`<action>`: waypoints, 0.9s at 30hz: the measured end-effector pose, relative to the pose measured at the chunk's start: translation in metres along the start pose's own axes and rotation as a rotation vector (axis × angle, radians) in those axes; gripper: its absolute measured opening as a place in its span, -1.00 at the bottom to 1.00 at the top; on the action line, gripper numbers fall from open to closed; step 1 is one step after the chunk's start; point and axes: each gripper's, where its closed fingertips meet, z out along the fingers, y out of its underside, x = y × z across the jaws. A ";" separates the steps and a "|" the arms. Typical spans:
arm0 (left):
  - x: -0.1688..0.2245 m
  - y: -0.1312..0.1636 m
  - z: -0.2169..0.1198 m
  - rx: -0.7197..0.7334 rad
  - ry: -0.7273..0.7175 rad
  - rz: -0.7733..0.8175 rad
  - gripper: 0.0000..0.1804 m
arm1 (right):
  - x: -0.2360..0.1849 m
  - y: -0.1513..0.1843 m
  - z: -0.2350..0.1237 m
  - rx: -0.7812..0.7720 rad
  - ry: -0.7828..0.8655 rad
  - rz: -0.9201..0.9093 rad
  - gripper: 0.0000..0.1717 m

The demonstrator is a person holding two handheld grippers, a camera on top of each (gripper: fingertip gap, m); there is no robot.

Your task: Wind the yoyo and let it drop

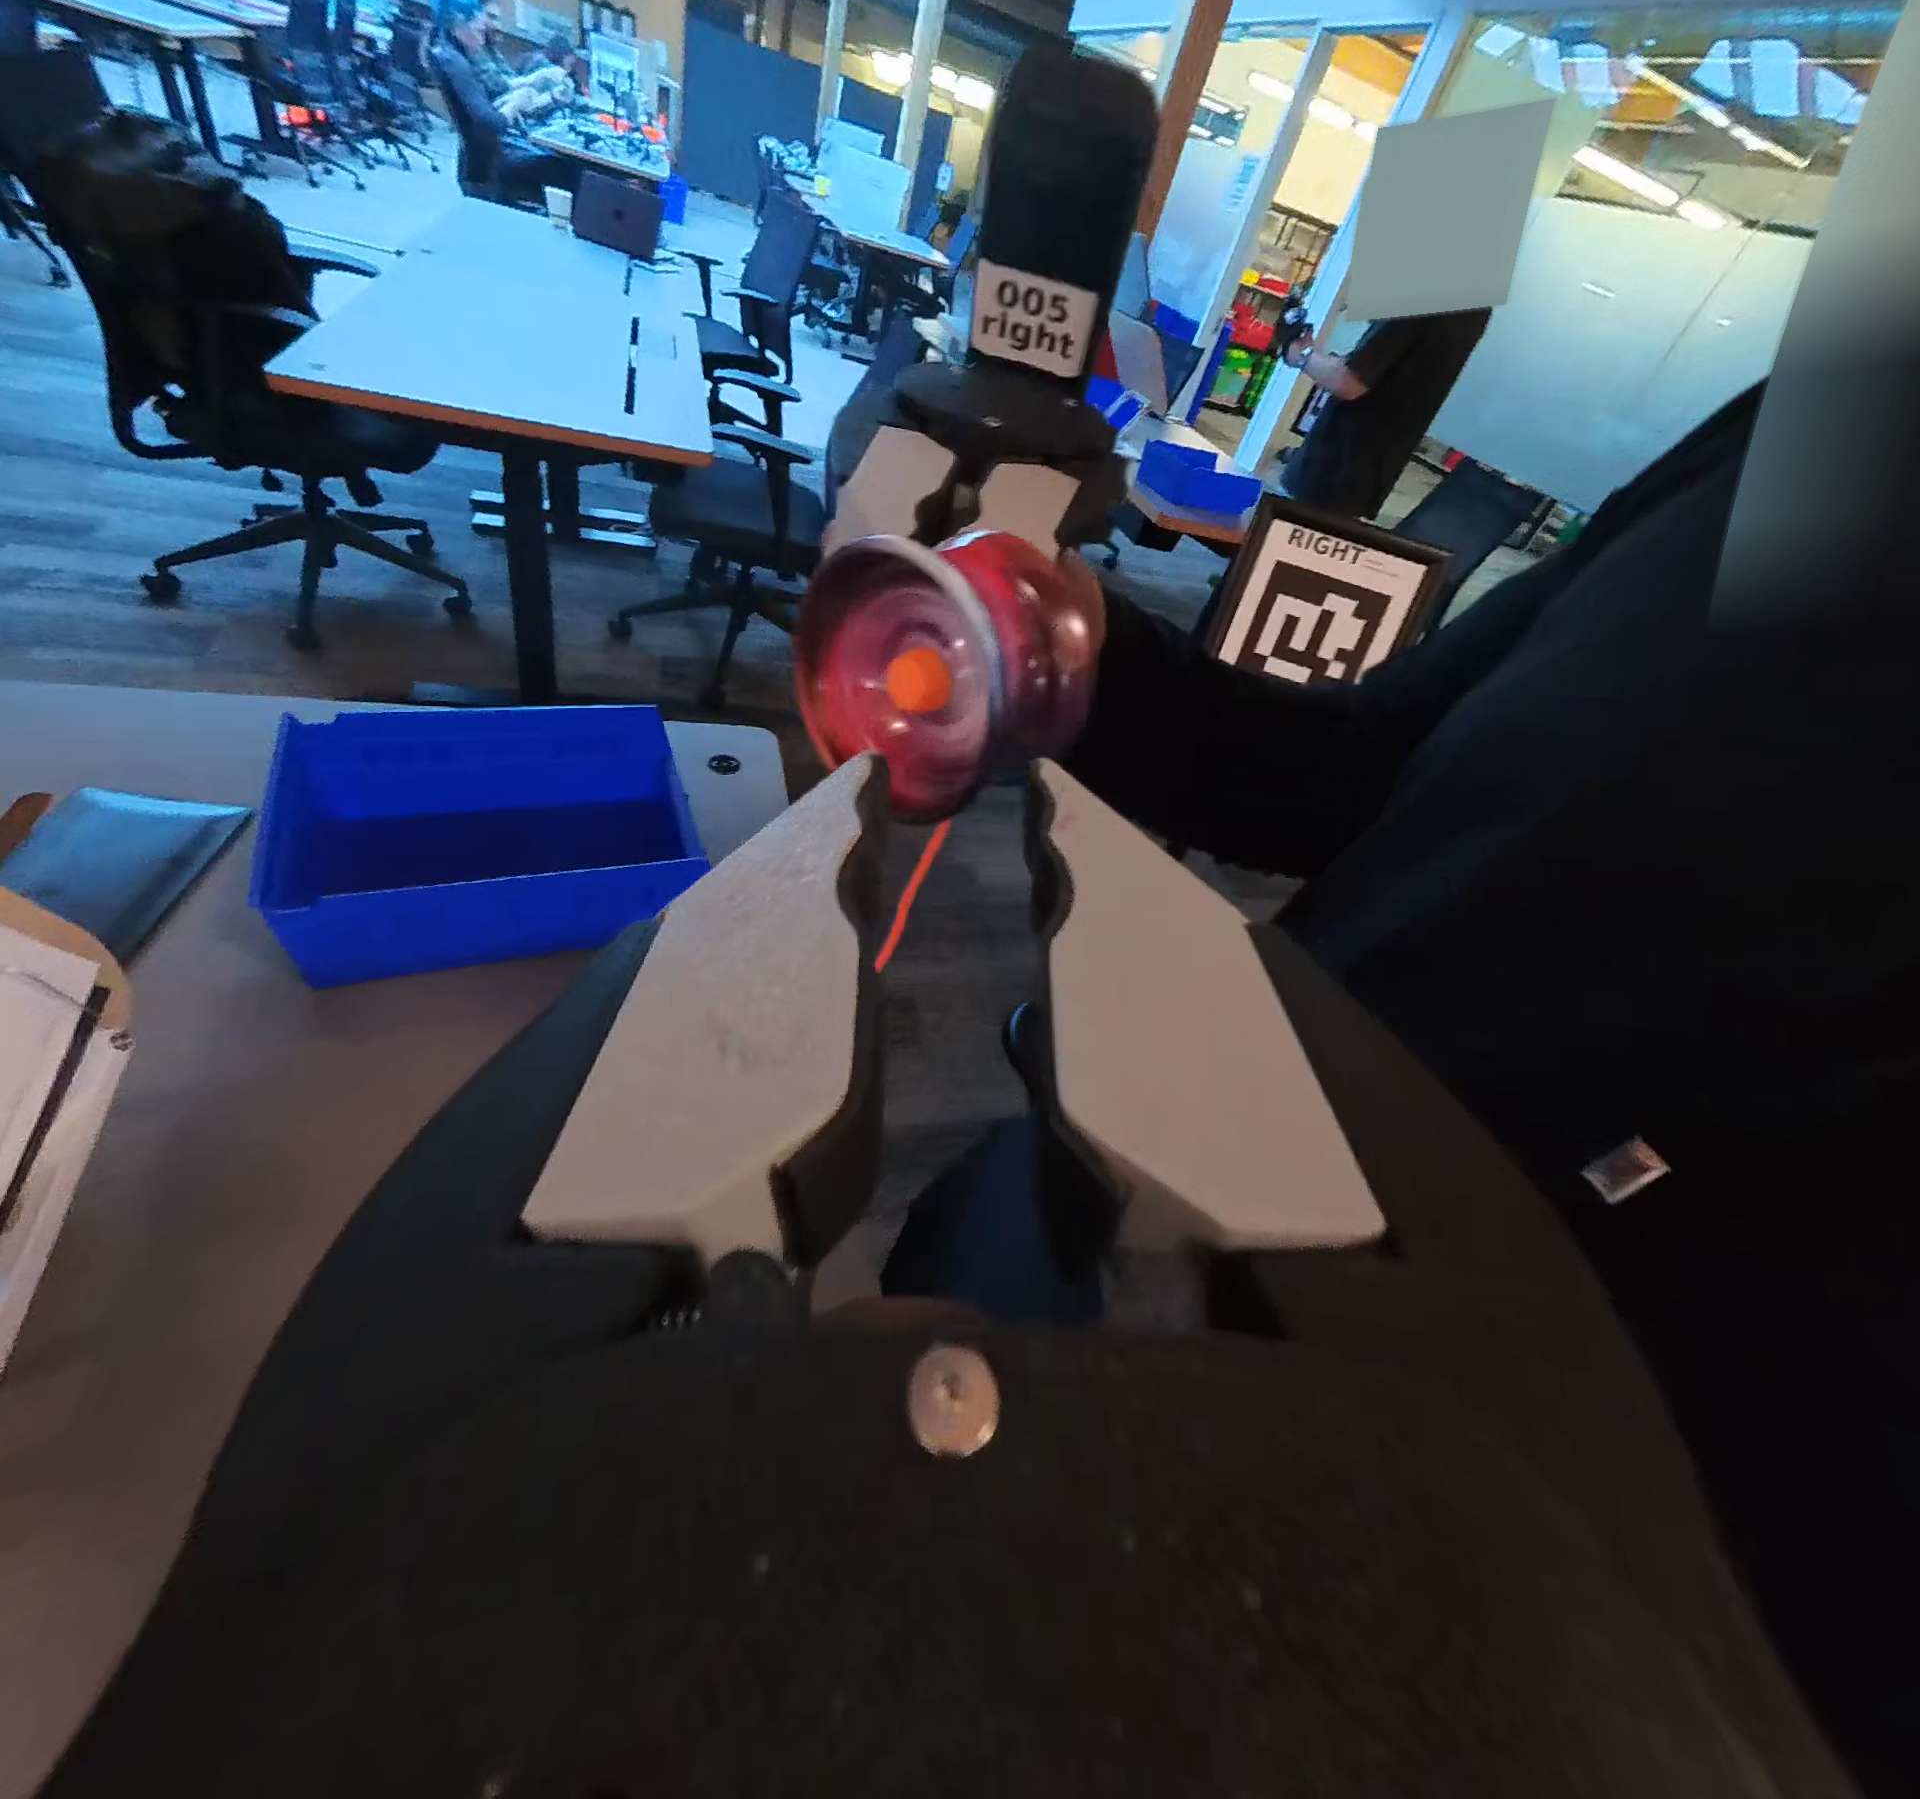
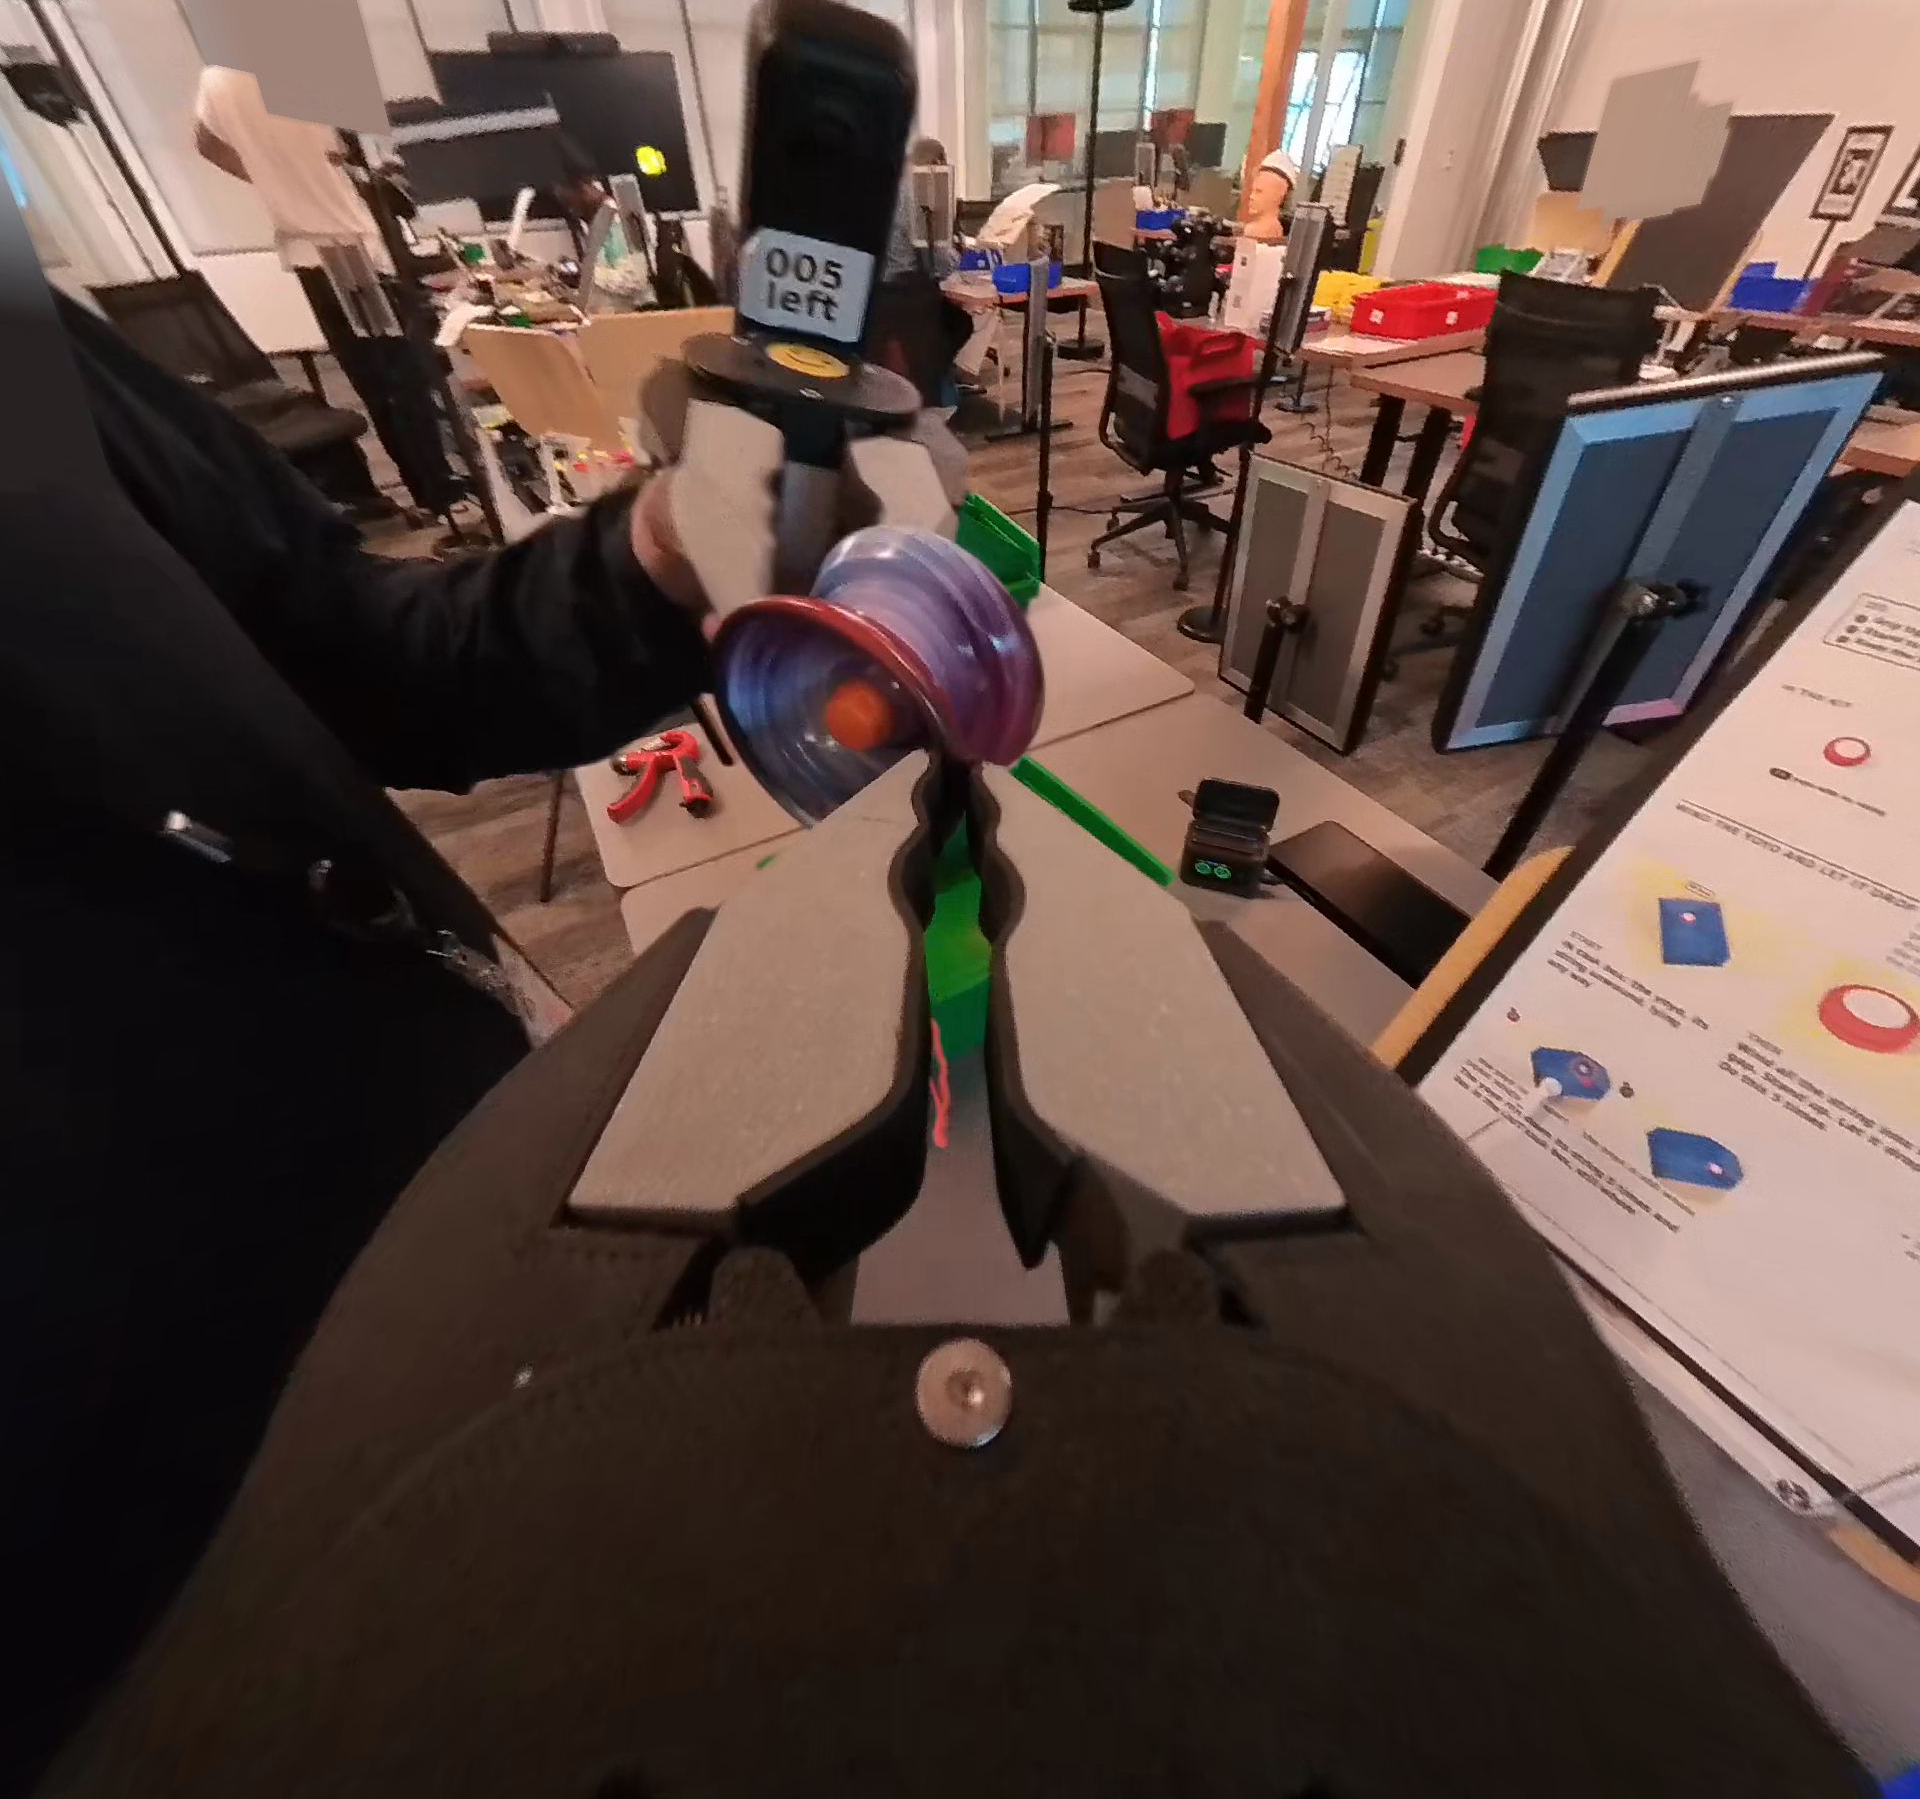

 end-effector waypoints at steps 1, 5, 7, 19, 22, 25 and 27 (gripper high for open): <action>0.000 0.000 0.003 -0.003 0.005 0.001 -0.77 | -0.002 0.000 0.000 0.001 -0.006 0.001 -1.00; 0.006 -0.001 0.012 -0.013 0.015 0.039 -0.99 | 0.000 0.006 0.003 -0.026 0.014 -0.001 -1.00; 0.004 -0.003 0.013 -0.014 -0.011 0.068 -0.99 | 0.001 0.006 0.001 -0.007 0.017 0.021 -1.00; 0.003 -0.042 0.004 0.252 0.041 -0.039 -1.00 | -0.014 0.021 0.013 0.150 -0.140 0.295 -0.50; 0.008 -0.044 0.005 0.259 0.094 -0.074 -1.00 | -0.018 0.028 0.036 0.148 -0.168 0.300 -0.56; 0.011 -0.039 0.005 0.226 0.138 -0.093 -1.00 | -0.027 0.028 0.048 0.154 -0.273 0.338 -0.85; 0.012 -0.032 0.002 0.187 0.159 -0.092 -1.00 | -0.027 0.035 0.051 0.111 -0.292 0.349 -1.00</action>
